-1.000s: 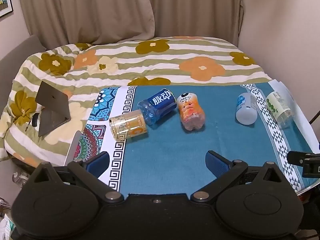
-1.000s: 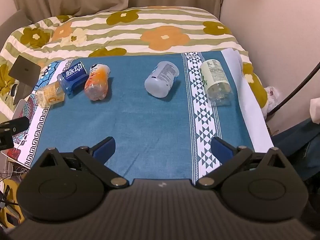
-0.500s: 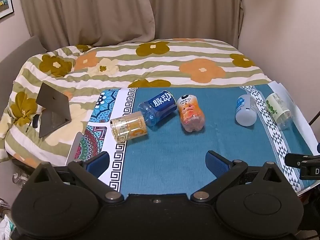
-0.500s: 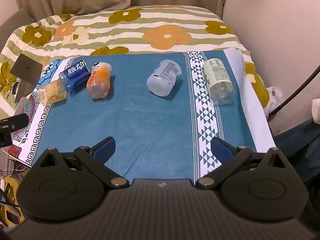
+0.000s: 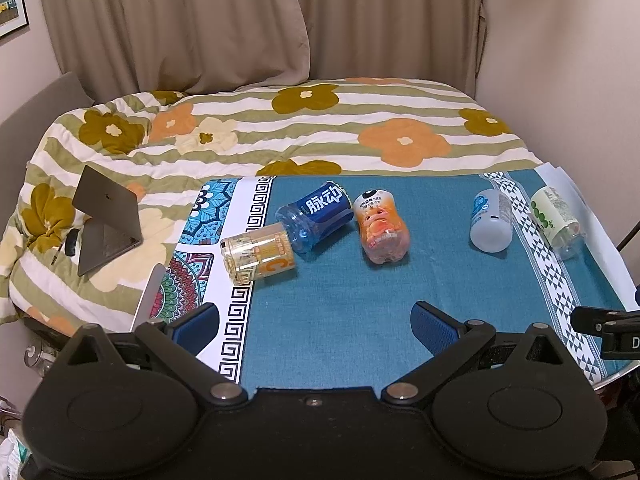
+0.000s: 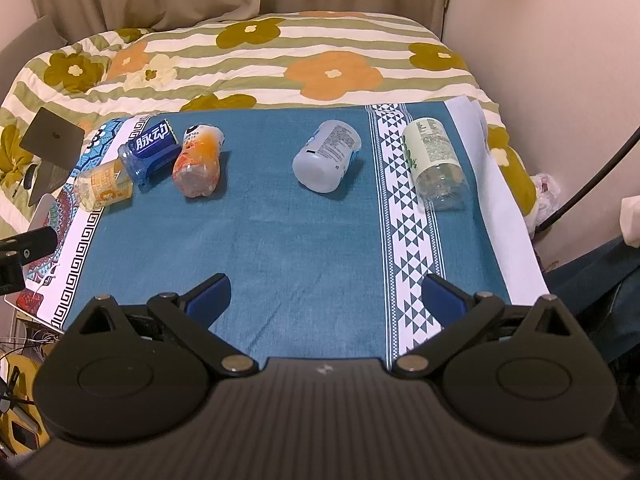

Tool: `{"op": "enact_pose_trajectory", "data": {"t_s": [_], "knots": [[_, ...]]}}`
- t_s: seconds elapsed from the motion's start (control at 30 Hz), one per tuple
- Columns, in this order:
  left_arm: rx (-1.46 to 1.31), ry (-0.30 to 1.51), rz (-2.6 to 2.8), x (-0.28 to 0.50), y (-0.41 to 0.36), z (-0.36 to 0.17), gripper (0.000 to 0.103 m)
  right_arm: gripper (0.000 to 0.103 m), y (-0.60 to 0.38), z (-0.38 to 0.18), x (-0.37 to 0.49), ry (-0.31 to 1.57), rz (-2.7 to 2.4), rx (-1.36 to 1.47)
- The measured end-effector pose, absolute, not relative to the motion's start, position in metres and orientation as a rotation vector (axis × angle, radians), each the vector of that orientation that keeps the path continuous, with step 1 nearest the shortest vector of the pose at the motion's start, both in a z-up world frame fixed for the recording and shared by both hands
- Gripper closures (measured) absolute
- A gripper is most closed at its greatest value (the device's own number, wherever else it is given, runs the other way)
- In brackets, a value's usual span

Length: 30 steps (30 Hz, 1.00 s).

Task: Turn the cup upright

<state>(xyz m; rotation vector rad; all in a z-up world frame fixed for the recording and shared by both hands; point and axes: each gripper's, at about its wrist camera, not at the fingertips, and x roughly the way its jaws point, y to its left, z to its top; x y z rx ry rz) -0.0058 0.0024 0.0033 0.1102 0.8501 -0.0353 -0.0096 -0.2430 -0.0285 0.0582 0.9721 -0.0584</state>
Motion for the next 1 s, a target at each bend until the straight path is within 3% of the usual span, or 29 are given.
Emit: {"op": "enact_pose_trajectory", "data": {"t_s": [1.0], "knots": [[0.108, 0.832, -0.03, -0.0154, 0.0063, 0.0072, 0.0, 0.0, -0.2425, -0.0235, -0.0146, 0.963, -0.056, 0.056]]}}
